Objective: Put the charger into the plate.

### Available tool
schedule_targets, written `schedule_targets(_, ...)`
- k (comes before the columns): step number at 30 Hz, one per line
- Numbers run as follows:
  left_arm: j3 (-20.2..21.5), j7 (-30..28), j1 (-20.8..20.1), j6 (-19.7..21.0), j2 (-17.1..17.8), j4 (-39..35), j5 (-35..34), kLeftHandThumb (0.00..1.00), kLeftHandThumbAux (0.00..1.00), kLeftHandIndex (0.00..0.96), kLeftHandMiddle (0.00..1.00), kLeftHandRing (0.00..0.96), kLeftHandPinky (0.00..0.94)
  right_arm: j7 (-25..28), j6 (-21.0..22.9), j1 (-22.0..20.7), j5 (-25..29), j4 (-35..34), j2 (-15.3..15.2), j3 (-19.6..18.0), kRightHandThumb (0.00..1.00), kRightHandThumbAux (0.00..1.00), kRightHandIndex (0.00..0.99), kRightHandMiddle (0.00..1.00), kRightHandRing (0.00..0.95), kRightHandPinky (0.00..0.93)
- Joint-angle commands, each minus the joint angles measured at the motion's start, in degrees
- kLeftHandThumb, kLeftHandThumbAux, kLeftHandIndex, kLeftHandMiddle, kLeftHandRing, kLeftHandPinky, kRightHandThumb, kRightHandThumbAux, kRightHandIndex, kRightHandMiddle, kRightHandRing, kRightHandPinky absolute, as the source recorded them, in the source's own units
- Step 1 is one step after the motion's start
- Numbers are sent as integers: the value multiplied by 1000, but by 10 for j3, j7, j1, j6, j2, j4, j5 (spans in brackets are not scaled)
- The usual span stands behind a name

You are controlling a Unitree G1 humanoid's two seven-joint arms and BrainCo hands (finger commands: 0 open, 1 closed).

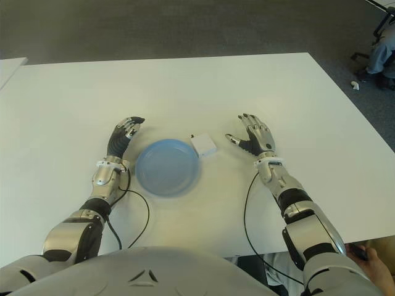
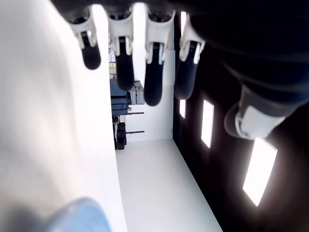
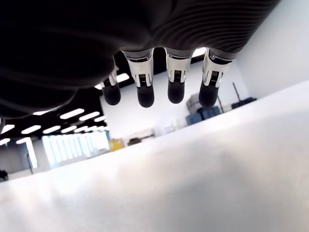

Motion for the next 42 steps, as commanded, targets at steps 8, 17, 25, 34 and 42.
schedule_targets(8,-4,-15,101,13,-14,52,7,0,517,309,287,206,112,28,29,71,2,-141,-23,-35,252,140,0,0,0,0)
schedule_targets(17,-8,-12,98,17,-11,54,12,0,497,299,285,205,102,80,-47,23,-6,-147,-86,-38,241,111,0,0,0,0)
schedule_targets(25,-13,4,99,16,-12,54,20,0,507,285,277,196,110,55,-136,-50,-57,-110,-123,-11,285,88,0,0,0,0)
schedule_targets(34,-16,4,95,30,-12,60,20,0,499,275,255,176,121,46,-173,-133,-110,-44,-117,32,322,103,0,0,0,0)
schedule_targets(42,-12,-2,93,34,-14,64,14,0,493,275,248,181,161,52,-205,-171,-143,2,-107,78,355,128,0,0,0,0)
